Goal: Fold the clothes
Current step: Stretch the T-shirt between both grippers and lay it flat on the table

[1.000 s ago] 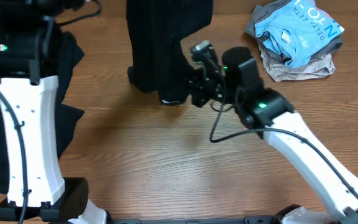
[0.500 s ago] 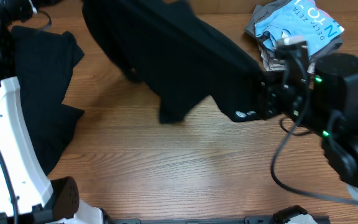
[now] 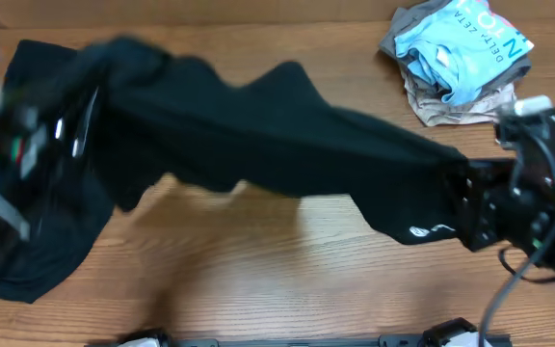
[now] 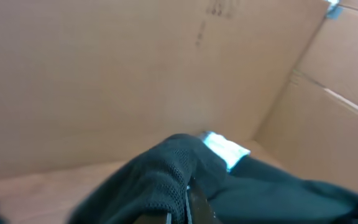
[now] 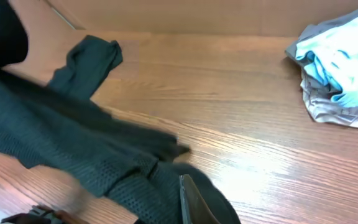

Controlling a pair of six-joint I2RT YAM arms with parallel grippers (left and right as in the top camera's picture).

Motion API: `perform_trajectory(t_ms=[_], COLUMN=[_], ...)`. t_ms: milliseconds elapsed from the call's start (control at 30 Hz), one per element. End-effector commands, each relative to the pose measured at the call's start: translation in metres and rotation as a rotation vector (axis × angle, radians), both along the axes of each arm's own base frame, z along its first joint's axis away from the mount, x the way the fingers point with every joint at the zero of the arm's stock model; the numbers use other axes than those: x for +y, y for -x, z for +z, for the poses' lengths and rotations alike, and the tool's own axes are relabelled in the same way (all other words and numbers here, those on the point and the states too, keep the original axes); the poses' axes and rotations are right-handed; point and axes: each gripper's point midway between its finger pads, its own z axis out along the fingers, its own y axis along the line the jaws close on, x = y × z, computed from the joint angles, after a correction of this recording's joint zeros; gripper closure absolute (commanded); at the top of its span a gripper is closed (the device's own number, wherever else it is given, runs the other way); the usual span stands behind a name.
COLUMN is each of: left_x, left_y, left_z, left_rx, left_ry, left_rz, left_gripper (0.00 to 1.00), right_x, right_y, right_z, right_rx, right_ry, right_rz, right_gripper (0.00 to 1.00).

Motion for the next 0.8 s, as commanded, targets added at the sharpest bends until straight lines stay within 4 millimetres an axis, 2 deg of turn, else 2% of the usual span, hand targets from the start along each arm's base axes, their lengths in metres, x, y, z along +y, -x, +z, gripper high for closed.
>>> perform_trajectory(t_ms=[0,67,167,267,433,567,767], left_x=[0.048,0.057,0.069,0.077,0.087,0.093,0.088], left_y=[-0.003,-0.004,-0.016,-0.035,-0.083,-0.124,-0.198], left_z=[-0.008,-0.02,-0.04,-0.059,-0.104,-0.154,-0.232], left_rx=[0.004,0.056,0.143,0.221,0.383,0.537,0.658], left_ry=[-0.105,-0.111,-0.121,-0.141,-0.159,-0.184,-0.241], left_rz=[0.294,0.342,0.395,0.407,0.386,0.353,0.305], left_gripper=[0.96,0.96,0.96,0.96,0.96,0.96,0.96], right_x=[-0.02,-0.021,-0.018,-0.016,-0.003,0.01,0.026], right_y=[0.006,0.005,-0.002,-0.02,-0.058,-0.099,-0.172], right_z=[0.017,0.018,0.013,0.006,-0.014,-0.047,-0.118], right_rx=[-0.068,-0.071,-0.046,-0.018,0.058,0.162,0.318], right_ry=[0.024,0.026,0.036,0.063,0.097,0.152,0.225], right_rz=[-0.087,-0.092,-0.091,-0.098,-0.094,-0.077,-0.091], right_gripper=[0.96,0.96,0.96,0.96,0.96,0.96,0.96])
